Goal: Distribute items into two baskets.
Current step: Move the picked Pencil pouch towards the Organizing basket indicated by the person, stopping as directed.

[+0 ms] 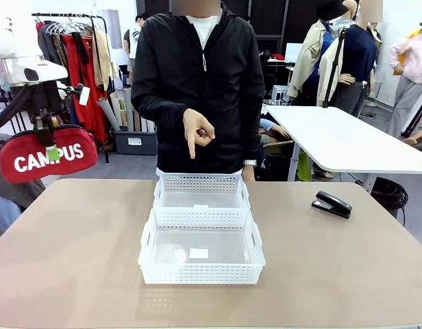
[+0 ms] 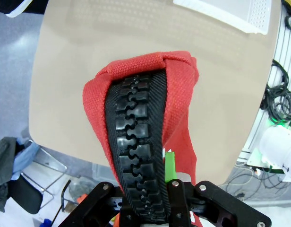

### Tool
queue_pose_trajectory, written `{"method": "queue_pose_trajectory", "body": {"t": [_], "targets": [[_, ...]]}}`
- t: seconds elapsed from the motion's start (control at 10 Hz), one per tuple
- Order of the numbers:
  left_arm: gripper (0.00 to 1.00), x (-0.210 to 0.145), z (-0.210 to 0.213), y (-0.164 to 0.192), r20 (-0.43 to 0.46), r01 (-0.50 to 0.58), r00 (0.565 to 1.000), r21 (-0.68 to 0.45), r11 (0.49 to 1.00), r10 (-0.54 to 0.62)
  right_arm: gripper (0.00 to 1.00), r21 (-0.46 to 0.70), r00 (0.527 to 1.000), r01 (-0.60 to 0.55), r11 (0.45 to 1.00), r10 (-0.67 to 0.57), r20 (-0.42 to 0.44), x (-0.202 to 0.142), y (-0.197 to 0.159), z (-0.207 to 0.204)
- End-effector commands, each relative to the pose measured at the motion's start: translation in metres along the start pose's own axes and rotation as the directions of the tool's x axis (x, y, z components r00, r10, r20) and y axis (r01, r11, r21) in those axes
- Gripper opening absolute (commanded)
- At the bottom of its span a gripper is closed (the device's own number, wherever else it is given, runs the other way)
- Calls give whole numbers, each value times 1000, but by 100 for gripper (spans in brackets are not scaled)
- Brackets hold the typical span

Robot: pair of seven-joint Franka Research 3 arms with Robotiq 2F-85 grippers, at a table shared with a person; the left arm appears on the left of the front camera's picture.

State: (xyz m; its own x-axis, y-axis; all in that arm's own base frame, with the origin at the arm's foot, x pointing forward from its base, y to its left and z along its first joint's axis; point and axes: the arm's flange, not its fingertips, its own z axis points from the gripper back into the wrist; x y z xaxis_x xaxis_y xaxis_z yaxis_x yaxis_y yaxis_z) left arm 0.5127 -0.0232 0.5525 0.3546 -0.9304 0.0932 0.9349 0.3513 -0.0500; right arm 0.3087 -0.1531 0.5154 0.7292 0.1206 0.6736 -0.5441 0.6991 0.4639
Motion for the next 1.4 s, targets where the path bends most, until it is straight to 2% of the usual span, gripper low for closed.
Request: {"method": "queue_pose_trajectory", "body": {"t": [0.0,0.4,1.3], "targets": [[0,2,-2,-6,3,21,1000,7,1000,-21,100,9,1000,-9,1000,9,15,2,0,0],[0,18,-23,-6,-9,28,1000,35,999,-28,100,9,1000,-9,1000,9,15,2,0,0],[0,70,-26,57,4,138,990,66,988,-138,100,9,1000,-9,1000,9,15,2,0,0]]}}
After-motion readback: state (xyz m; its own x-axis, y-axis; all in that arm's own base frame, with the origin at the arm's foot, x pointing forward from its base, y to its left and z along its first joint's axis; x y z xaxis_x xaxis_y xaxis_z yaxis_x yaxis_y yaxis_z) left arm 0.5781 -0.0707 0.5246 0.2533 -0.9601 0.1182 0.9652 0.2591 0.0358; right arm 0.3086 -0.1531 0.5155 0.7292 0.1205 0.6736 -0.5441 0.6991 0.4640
